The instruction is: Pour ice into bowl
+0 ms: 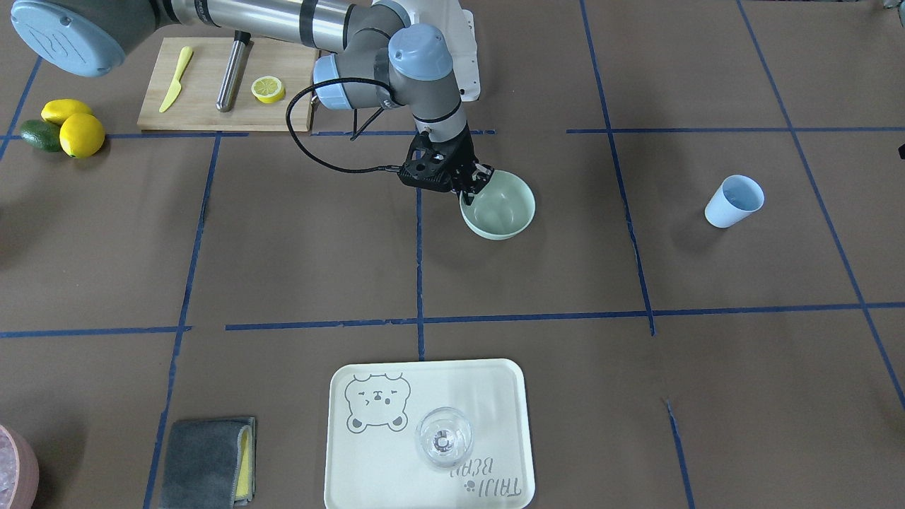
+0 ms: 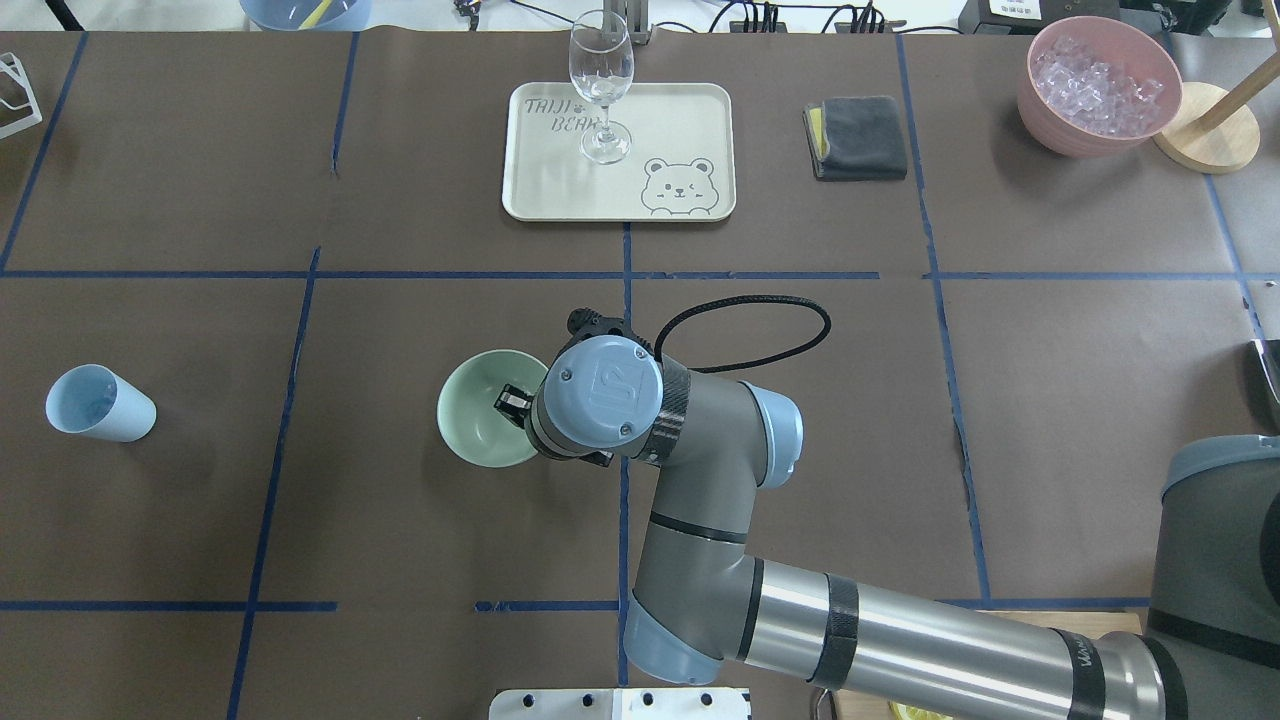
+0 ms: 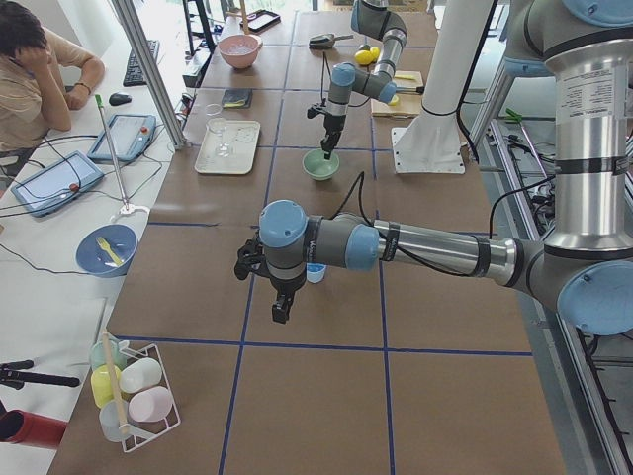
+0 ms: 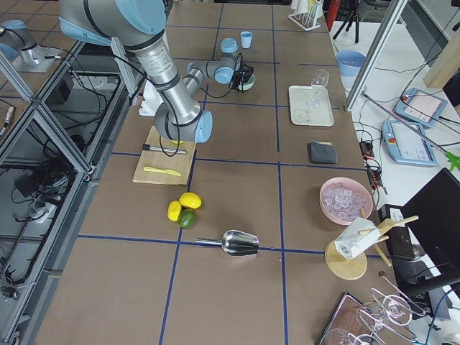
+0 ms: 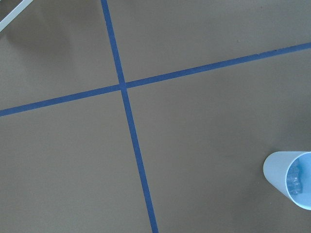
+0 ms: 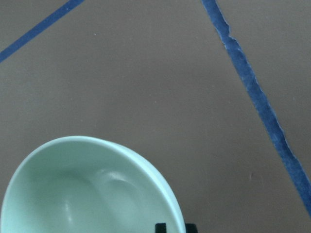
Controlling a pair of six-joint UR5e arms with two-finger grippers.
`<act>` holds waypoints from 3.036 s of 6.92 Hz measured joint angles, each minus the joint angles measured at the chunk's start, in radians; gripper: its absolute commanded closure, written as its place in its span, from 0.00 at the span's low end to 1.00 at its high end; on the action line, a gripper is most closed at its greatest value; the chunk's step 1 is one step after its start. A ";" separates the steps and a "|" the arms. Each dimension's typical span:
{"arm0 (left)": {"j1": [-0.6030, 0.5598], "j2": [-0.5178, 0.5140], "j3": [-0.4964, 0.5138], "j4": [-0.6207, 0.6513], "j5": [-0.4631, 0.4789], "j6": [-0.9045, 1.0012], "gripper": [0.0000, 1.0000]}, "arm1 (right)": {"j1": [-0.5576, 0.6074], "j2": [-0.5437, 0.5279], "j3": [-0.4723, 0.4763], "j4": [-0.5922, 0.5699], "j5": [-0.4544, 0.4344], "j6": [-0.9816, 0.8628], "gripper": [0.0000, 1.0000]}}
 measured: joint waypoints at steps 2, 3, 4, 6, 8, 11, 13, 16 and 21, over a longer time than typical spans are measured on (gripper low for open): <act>0.034 0.000 -0.002 0.000 0.000 0.000 0.00 | 0.040 -0.006 0.029 0.002 0.041 0.003 0.00; 0.070 -0.002 -0.015 -0.001 -0.001 -0.001 0.00 | 0.088 -0.041 0.089 0.005 0.102 0.002 0.00; 0.111 -0.009 -0.036 -0.005 -0.002 -0.005 0.00 | 0.144 -0.122 0.189 0.010 0.164 -0.004 0.00; 0.155 -0.027 -0.024 -0.109 0.004 -0.006 0.00 | 0.216 -0.243 0.302 0.014 0.240 -0.050 0.00; 0.161 0.034 -0.001 -0.354 -0.003 -0.005 0.00 | 0.229 -0.272 0.311 0.014 0.251 -0.086 0.00; 0.219 0.076 0.019 -0.698 -0.154 -0.435 0.00 | 0.237 -0.296 0.310 0.016 0.251 -0.098 0.00; 0.445 0.135 0.019 -1.036 0.138 -0.904 0.00 | 0.281 -0.319 0.322 0.015 0.263 -0.135 0.00; 0.801 0.275 -0.023 -1.190 0.736 -1.200 0.00 | 0.330 -0.352 0.342 0.015 0.292 -0.184 0.00; 1.239 0.415 -0.025 -1.295 1.406 -1.280 0.00 | 0.332 -0.358 0.377 0.014 0.296 -0.187 0.00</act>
